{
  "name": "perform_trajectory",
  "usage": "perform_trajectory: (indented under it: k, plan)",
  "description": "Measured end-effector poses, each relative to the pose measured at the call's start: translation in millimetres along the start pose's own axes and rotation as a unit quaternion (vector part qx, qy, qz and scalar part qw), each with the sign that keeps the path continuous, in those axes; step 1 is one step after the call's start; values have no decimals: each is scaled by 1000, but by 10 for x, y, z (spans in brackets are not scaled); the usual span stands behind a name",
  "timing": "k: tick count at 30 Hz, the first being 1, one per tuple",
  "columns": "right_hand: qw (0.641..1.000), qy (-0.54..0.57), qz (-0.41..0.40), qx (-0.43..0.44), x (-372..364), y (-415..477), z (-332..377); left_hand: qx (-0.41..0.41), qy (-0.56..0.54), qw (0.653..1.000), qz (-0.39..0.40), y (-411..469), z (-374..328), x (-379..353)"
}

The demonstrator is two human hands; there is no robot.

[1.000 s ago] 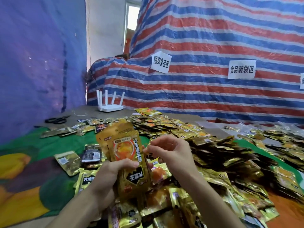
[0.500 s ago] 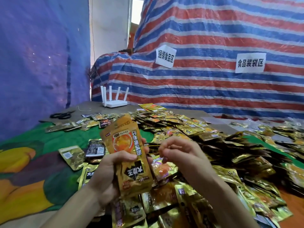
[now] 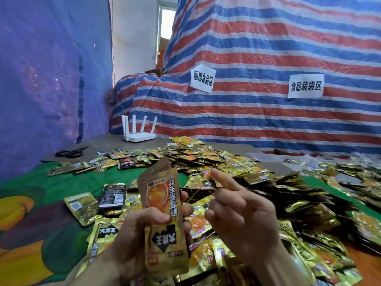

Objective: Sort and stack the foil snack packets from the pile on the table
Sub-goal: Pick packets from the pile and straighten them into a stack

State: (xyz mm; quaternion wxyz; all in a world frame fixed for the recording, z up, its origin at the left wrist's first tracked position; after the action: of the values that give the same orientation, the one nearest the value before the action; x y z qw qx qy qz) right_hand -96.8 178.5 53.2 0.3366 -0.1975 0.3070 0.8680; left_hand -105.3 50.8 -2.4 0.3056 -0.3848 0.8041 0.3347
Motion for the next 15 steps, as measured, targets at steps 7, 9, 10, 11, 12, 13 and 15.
perform_trajectory:
  k: [7,9,10,11,12,13,15]
  plan:
    - [986,-150,-75,20,84,54,-86,-14,-3,990,-137,65,-92,272]
    - [971,-207,-112,33,133,49,-60,-54,0,979,-197,42,-217,356]
    - [959,-243,-140,39,160,41,-58,-76,2,972,-221,22,-279,398]
    - [943,-282,-169,44,188,32,-59,-94,-3,967,-235,-2,-325,418]
    - [928,-316,-191,45,209,25,-79,-111,-9,964,-240,-12,-355,436]
    - [915,-344,-205,43,224,25,-110,-124,-14,962,-245,-24,-379,438]
    - [902,-371,-217,35,243,17,-187,-146,-11,956,-256,-37,-404,448]
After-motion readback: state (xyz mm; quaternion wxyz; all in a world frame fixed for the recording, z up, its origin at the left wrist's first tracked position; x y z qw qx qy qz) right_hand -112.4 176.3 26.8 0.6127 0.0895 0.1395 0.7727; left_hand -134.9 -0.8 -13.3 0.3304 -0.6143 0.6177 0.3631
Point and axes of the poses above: each hand's wrist, its own y-axis towards the middle knuckle, its own x-axis out of the back of the hand, z = x × y, the point moved 7 cm from there along y, towards the middle knuckle, and after that the axes turned 4 degrees about -y, right-handed, at the moved point
